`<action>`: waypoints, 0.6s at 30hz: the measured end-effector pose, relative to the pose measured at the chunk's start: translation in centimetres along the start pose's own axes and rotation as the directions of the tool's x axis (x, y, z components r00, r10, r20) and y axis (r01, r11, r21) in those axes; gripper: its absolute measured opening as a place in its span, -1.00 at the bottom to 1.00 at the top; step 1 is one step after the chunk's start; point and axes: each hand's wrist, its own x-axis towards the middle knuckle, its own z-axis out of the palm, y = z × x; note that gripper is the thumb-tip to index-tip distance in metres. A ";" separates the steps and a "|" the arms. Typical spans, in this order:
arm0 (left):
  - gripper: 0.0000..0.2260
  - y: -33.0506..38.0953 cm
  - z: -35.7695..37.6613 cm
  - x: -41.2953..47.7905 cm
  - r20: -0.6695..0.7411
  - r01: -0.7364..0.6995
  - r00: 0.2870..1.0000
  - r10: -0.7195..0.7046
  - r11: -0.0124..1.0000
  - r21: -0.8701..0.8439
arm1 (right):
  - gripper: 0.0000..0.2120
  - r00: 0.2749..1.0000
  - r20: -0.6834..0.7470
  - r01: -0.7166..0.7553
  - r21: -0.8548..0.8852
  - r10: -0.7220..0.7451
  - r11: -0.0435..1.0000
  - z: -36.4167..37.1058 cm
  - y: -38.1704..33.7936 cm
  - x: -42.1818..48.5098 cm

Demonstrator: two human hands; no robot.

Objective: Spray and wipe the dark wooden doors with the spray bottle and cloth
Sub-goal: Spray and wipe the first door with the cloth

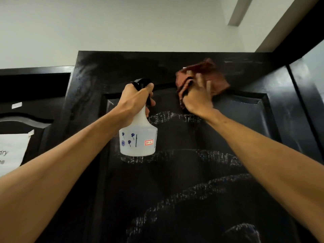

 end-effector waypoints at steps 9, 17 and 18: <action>-0.74 2.8 7.3 0.7 0.023 0.001 1.000 -0.001 1.000 -0.015 | -0.39 0.971 -0.074 -0.228 0.013 0.228 0.974 -3.4 8.2 1.2; -0.75 4.1 11.6 2.6 0.042 -0.031 0.999 0.031 0.999 -0.020 | -0.48 0.989 -0.024 -0.145 0.030 0.146 0.989 -5.0 11.8 6.4; -0.75 4.2 11.7 2.9 0.048 -0.031 0.998 0.033 0.999 -0.026 | -0.45 0.970 -0.046 -0.236 0.026 0.237 0.971 -5.4 13.3 6.8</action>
